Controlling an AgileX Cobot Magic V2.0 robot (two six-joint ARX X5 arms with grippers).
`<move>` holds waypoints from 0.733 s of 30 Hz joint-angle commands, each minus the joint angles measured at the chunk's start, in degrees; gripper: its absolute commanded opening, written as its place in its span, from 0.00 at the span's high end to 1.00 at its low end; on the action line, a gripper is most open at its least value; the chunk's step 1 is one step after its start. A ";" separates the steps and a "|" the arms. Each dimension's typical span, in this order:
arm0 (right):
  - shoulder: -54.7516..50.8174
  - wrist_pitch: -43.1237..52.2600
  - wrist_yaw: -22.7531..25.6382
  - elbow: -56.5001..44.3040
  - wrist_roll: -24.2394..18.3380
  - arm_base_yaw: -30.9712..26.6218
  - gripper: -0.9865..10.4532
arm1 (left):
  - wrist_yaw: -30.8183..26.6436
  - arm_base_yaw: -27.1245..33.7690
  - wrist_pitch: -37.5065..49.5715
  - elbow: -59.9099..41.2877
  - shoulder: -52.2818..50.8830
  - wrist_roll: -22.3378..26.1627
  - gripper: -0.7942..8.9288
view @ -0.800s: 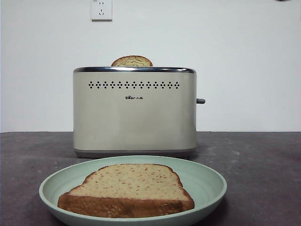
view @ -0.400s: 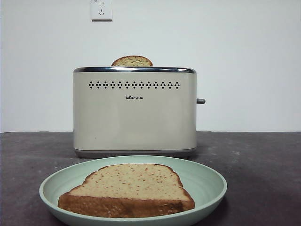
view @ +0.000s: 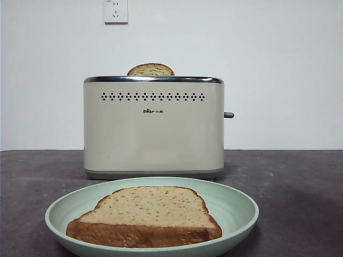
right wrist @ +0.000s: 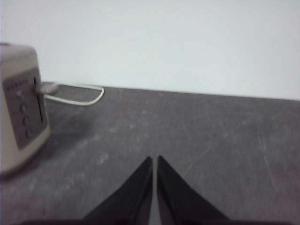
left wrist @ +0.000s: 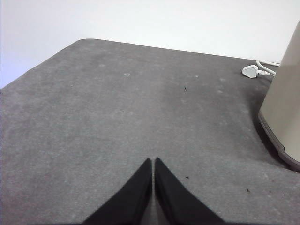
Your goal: Take the bread from the toaster,put the bread on the plate,put the plate on the table
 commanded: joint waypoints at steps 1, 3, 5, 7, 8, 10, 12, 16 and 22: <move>-1.11 -1.84 0.28 -0.31 -0.50 -0.17 0.91 | 0.11 0.20 -0.17 -1.36 -0.02 -0.17 0.91; -1.70 -3.19 0.57 -0.31 -0.72 -0.17 0.91 | 0.11 0.20 -0.17 -1.36 -0.02 -0.17 0.91; -2.97 -5.60 1.09 -0.31 -0.87 -0.17 0.91 | 0.11 0.20 -0.17 -1.36 -0.02 -0.17 0.91; -3.15 -7.58 1.14 -0.31 -0.85 -0.17 0.91 | 0.11 0.20 -0.17 -1.36 -0.02 -0.17 0.91; -3.15 -8.85 1.14 -0.31 -0.90 -0.17 0.91 | 0.11 0.20 -0.17 -1.36 -0.02 -0.17 0.91; -3.15 -11.19 1.16 -0.31 -1.09 -0.17 0.91 | 0.11 0.20 -0.17 -1.36 -0.02 -0.17 0.91; -3.15 -11.34 1.31 -0.31 -1.14 -0.17 0.91 | 0.11 0.20 -0.17 -1.36 -0.02 -0.17 0.91; -3.15 -11.41 1.31 -0.31 -1.07 -0.17 0.91 | 0.11 0.20 -0.17 -1.36 -0.02 -0.17 0.91; -3.15 -11.19 1.31 -0.31 -1.09 -0.17 0.91 | 0.11 0.20 -0.17 -1.36 -0.02 -0.17 0.91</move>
